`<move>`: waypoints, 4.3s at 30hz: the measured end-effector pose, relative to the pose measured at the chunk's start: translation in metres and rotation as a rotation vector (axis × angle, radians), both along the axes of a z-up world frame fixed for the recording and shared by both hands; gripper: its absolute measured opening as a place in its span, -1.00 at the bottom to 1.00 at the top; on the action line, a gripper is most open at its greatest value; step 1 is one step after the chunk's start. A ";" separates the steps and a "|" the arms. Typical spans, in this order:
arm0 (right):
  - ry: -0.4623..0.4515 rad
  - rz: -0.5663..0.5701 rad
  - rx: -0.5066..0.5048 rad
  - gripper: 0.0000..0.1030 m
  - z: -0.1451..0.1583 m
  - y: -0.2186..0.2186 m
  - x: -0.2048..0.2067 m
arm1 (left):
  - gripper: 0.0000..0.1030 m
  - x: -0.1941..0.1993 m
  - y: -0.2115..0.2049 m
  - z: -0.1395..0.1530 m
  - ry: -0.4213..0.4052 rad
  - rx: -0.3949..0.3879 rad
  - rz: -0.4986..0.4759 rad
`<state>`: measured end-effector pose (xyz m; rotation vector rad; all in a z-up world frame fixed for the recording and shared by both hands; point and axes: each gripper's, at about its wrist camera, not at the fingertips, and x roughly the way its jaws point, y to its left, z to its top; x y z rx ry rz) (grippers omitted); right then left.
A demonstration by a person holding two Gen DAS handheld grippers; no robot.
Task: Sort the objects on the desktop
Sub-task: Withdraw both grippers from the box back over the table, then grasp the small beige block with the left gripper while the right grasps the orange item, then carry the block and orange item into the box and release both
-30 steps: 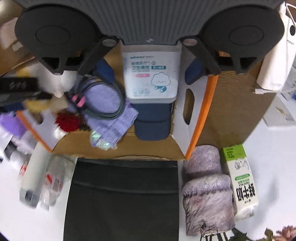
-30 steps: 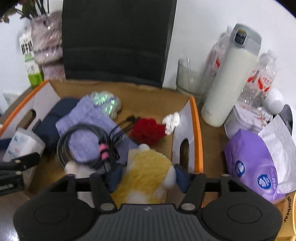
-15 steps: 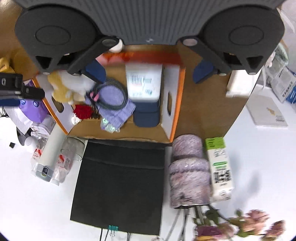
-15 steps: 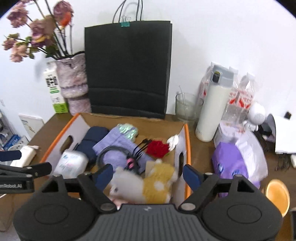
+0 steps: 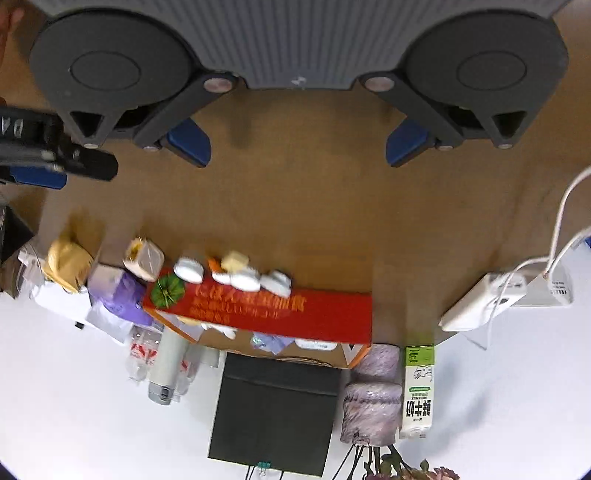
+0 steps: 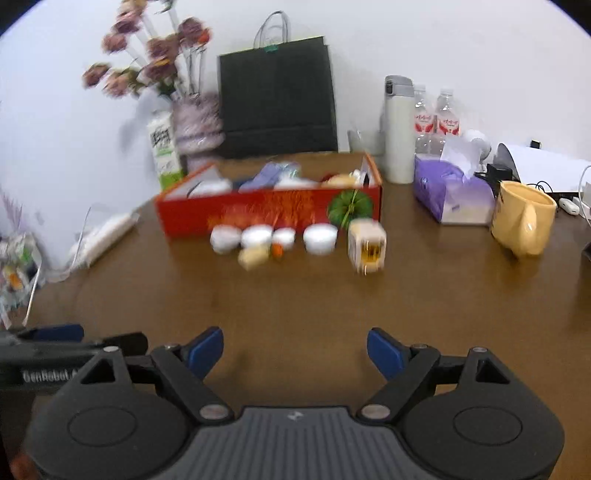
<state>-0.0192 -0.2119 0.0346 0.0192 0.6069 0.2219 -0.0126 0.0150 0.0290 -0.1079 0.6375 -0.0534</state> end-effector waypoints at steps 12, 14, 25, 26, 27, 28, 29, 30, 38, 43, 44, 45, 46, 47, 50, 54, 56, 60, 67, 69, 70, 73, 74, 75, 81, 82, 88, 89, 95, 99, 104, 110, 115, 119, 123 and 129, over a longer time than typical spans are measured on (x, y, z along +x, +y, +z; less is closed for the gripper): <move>-0.037 0.005 0.039 0.75 -0.016 0.000 -0.025 | 1.00 -0.007 0.004 -0.012 0.013 -0.035 -0.022; -0.061 -0.001 0.039 0.76 -0.015 0.000 -0.027 | 1.00 -0.007 0.003 -0.012 0.012 -0.037 -0.023; -0.036 -0.005 0.035 0.77 -0.019 0.002 -0.025 | 1.00 -0.007 0.001 -0.012 0.018 -0.028 -0.036; -0.039 -0.003 0.029 0.77 -0.019 0.002 -0.025 | 1.00 -0.007 0.001 -0.012 0.021 -0.027 -0.038; -0.038 0.001 0.028 0.77 -0.018 0.002 -0.024 | 1.00 -0.007 0.000 -0.012 0.023 -0.023 -0.040; -0.033 -0.001 0.035 0.77 -0.018 0.001 -0.023 | 1.00 -0.006 -0.001 -0.012 0.025 -0.019 -0.046; -0.025 -0.003 0.042 0.77 -0.016 -0.001 -0.020 | 1.00 -0.005 -0.002 -0.011 0.028 -0.015 -0.054; -0.012 -0.005 0.052 0.77 -0.013 -0.004 -0.015 | 1.00 -0.002 -0.003 -0.011 0.026 -0.016 -0.062; -0.066 0.006 -0.007 0.36 0.019 -0.015 0.078 | 0.82 0.084 -0.024 0.011 -0.041 0.016 -0.305; 0.035 0.076 0.072 -0.25 0.016 -0.011 0.150 | 0.43 0.150 -0.051 0.003 -0.050 0.153 -0.390; 0.056 0.093 0.087 -0.26 0.014 -0.010 0.160 | 0.36 0.159 -0.053 -0.001 -0.031 0.162 -0.388; 0.063 0.102 0.092 -0.27 0.012 -0.008 0.166 | 0.35 0.169 -0.054 -0.006 -0.004 0.155 -0.396; 0.072 0.105 0.089 -0.26 0.009 -0.005 0.173 | 0.32 0.175 -0.054 -0.008 0.010 0.147 -0.402; 0.084 0.111 0.084 -0.25 0.008 -0.003 0.178 | 0.24 0.179 -0.053 -0.009 0.020 0.135 -0.407; 0.109 0.145 0.081 -0.27 0.004 0.005 0.192 | -0.21 0.191 -0.049 -0.014 0.040 0.087 -0.400; 0.129 0.170 0.055 -0.28 -0.001 0.015 0.207 | -0.56 0.183 -0.051 -0.012 0.030 0.095 -0.441; 0.135 0.182 0.047 -0.29 -0.004 0.019 0.213 | -0.57 0.175 -0.050 -0.011 0.033 0.114 -0.424; 0.152 0.197 0.004 -0.30 -0.012 0.035 0.220 | -0.57 0.153 -0.036 -0.010 0.042 0.114 -0.342; 0.125 0.196 -0.073 -0.77 -0.014 0.051 0.215 | -0.57 0.142 -0.009 -0.008 0.041 0.053 -0.211; 0.101 0.184 -0.065 -0.77 -0.006 0.047 0.201 | -0.57 0.133 -0.004 -0.002 0.017 0.045 -0.191; 0.083 0.176 -0.057 -0.77 0.000 0.042 0.191 | -0.58 0.127 -0.003 0.002 0.003 0.037 -0.181; 0.020 0.150 -0.029 -0.77 0.021 0.028 0.151 | -0.57 0.099 0.000 0.016 -0.043 0.002 -0.162; 0.002 0.143 -0.017 -0.77 0.027 0.025 0.137 | -0.57 0.089 -0.001 0.020 -0.056 -0.006 -0.159; -0.023 0.135 -0.002 -0.77 0.033 0.020 0.119 | -0.57 0.080 -0.002 0.024 -0.063 -0.013 -0.148; -0.117 0.053 0.015 -0.77 0.049 0.000 0.035 | -0.57 0.012 -0.005 0.041 -0.130 -0.012 -0.114; -0.122 0.051 0.032 -0.77 0.050 -0.003 0.022 | -0.57 0.001 -0.005 0.042 -0.142 -0.004 -0.114; -0.167 0.004 0.028 -0.77 0.047 -0.005 -0.059 | -0.57 -0.079 -0.014 0.033 -0.165 0.034 -0.089; -0.172 0.010 0.023 -0.77 0.046 -0.003 -0.073 | -0.57 -0.090 -0.016 0.032 -0.162 0.032 -0.087; -0.185 0.059 0.008 -0.77 0.042 0.009 -0.087 | -0.57 -0.101 -0.029 0.041 -0.220 0.068 -0.117; -0.209 0.061 0.016 -0.77 0.059 0.006 -0.059 | -0.57 -0.068 -0.023 0.061 -0.229 0.018 -0.132; -0.294 0.083 0.062 -0.76 0.119 -0.007 0.018 | -0.56 0.012 -0.012 0.119 -0.303 0.009 -0.135; -0.219 0.121 0.113 -0.76 0.177 -0.011 0.160 | -0.56 0.161 -0.026 0.159 -0.221 0.067 -0.103; 0.029 0.086 0.030 -0.76 0.149 0.002 0.297 | -0.57 0.285 -0.034 0.125 0.045 0.016 -0.110; 0.229 0.045 0.035 -0.76 0.084 0.010 0.375 | -0.56 0.348 -0.044 0.072 0.218 -0.003 -0.113; 0.321 0.021 0.012 -0.70 0.036 0.019 0.415 | -0.49 0.370 -0.060 0.042 0.266 0.056 -0.144; 0.314 0.023 0.083 -0.14 0.031 0.006 0.419 | -0.01 0.379 -0.057 0.041 0.250 0.059 -0.129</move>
